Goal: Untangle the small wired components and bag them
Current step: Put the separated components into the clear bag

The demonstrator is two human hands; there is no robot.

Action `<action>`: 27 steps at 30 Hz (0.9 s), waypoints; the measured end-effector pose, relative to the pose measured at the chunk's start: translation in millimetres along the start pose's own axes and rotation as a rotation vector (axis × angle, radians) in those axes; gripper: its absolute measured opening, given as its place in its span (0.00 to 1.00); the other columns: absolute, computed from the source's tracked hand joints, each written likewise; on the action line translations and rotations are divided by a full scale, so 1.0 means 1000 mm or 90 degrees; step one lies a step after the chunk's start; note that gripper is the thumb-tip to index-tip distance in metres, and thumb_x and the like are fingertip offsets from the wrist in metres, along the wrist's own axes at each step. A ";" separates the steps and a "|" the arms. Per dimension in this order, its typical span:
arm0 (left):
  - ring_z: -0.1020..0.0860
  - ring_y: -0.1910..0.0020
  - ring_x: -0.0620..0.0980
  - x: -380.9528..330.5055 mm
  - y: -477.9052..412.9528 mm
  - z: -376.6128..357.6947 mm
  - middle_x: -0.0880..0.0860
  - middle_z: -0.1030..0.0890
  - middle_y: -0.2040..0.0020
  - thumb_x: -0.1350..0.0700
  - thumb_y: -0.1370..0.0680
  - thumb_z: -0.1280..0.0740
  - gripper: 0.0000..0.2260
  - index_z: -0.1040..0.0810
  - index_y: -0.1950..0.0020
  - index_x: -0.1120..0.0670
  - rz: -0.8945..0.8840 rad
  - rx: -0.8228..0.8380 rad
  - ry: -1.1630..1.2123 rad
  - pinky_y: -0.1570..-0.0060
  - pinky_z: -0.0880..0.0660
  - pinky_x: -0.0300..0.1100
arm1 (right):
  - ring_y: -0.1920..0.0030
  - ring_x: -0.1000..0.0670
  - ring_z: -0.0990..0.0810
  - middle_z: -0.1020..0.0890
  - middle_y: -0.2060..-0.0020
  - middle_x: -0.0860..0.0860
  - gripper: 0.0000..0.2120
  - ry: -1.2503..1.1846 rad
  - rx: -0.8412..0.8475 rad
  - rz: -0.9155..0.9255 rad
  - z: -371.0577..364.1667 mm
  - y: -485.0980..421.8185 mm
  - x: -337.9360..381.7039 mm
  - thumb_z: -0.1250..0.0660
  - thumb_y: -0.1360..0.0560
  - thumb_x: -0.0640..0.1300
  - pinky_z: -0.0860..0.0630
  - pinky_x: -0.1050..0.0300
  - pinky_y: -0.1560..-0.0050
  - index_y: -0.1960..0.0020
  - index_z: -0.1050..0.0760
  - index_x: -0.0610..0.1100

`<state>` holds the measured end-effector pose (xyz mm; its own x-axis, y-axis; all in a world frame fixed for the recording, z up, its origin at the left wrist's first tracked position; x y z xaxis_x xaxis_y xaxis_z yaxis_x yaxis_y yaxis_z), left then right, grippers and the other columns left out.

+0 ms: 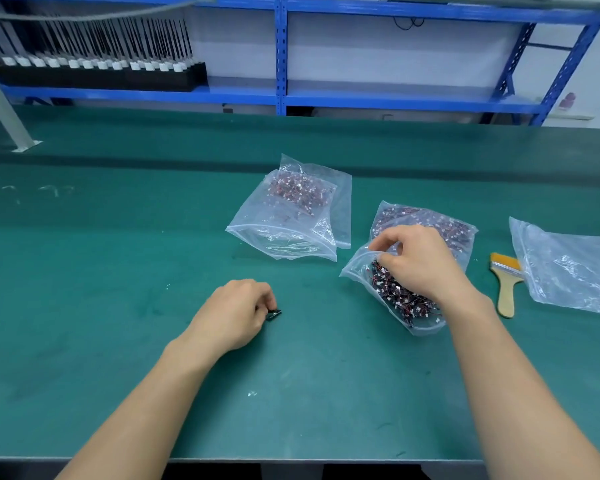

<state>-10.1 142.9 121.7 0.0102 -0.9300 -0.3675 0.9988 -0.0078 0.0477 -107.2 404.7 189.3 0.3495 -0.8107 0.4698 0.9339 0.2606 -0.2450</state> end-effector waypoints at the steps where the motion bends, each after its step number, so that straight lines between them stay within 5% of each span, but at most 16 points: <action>1: 0.25 0.58 0.42 -0.007 -0.001 -0.001 0.39 0.24 0.61 0.59 0.22 0.36 0.11 0.23 0.55 0.41 -0.018 -0.001 0.030 0.54 0.26 0.40 | 0.65 0.65 0.29 0.22 0.64 0.67 0.08 -0.003 0.001 0.000 0.000 0.000 0.000 0.30 0.27 0.43 0.31 0.58 0.59 0.57 0.18 0.57; 6: 0.24 0.68 0.35 -0.088 -0.009 -0.012 0.34 0.21 0.68 0.59 0.26 0.30 0.11 0.20 0.61 0.42 -0.100 -0.038 0.335 0.63 0.32 0.25 | 0.66 0.65 0.29 0.20 0.62 0.66 0.09 -0.010 0.004 -0.001 0.001 0.003 0.000 0.30 0.27 0.42 0.29 0.58 0.57 0.57 0.17 0.57; 9: 0.21 0.69 0.43 -0.129 -0.030 -0.026 0.42 0.18 0.69 0.61 0.27 0.30 0.08 0.16 0.60 0.49 -0.044 -0.040 0.500 0.62 0.25 0.35 | 0.69 0.65 0.29 0.22 0.69 0.67 0.10 -0.026 0.003 -0.013 0.002 0.005 0.000 0.31 0.29 0.40 0.30 0.59 0.58 0.57 0.17 0.56; 11: 0.16 0.60 0.51 -0.144 -0.041 -0.034 0.50 0.14 0.63 0.63 0.26 0.29 0.07 0.15 0.55 0.53 -0.015 -0.011 0.598 0.52 0.19 0.43 | 0.69 0.67 0.27 0.25 0.73 0.73 0.11 -0.038 -0.001 -0.019 0.005 0.007 -0.001 0.31 0.30 0.39 0.33 0.60 0.63 0.57 0.17 0.55; 14: 0.15 0.50 0.50 -0.146 -0.045 -0.042 0.48 0.13 0.51 0.63 0.24 0.29 0.10 0.15 0.45 0.53 -0.040 0.004 0.606 0.42 0.21 0.45 | 0.68 0.70 0.27 0.29 0.74 0.77 0.11 -0.049 -0.005 -0.013 0.009 0.011 -0.003 0.31 0.30 0.38 0.38 0.68 0.67 0.55 0.17 0.53; 18: 0.14 0.56 0.50 -0.127 -0.040 -0.047 0.52 0.14 0.51 0.67 0.20 0.36 0.11 0.15 0.45 0.59 -0.043 0.010 0.718 0.53 0.18 0.42 | 0.58 0.62 0.27 0.22 0.67 0.69 0.03 -0.071 -0.022 -0.010 0.005 0.019 -0.004 0.31 0.32 0.54 0.31 0.60 0.55 0.59 0.20 0.59; 21: 0.15 0.62 0.49 -0.101 -0.039 -0.035 0.53 0.14 0.55 0.68 0.21 0.36 0.11 0.15 0.54 0.56 -0.050 -0.047 0.695 0.62 0.20 0.40 | 0.45 0.53 0.34 0.24 0.52 0.61 0.14 0.033 -0.043 -0.012 -0.016 0.022 -0.004 0.36 0.33 0.65 0.36 0.52 0.43 0.54 0.22 0.60; 27: 0.16 0.64 0.45 -0.048 -0.045 -0.010 0.47 0.15 0.59 0.65 0.24 0.35 0.11 0.16 0.59 0.52 -0.008 -0.208 0.567 0.64 0.22 0.39 | 0.39 0.48 0.34 0.29 0.42 0.56 0.27 0.152 -0.047 -0.028 -0.057 0.019 -0.012 0.28 0.34 0.65 0.35 0.49 0.39 0.40 0.27 0.56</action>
<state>-54.6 191.7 128.3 -0.1027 -0.3062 -0.9464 0.9616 0.2127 -0.1732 -97.9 390.0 130.5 0.2720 -0.9237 0.2696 0.9369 0.1903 -0.2934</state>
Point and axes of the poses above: each hand's wrist, its own y-axis away from the middle knuckle, its own z-axis out of the back of the hand, x = y × z, the point moved 6 cm from there along -y, towards the middle knuckle
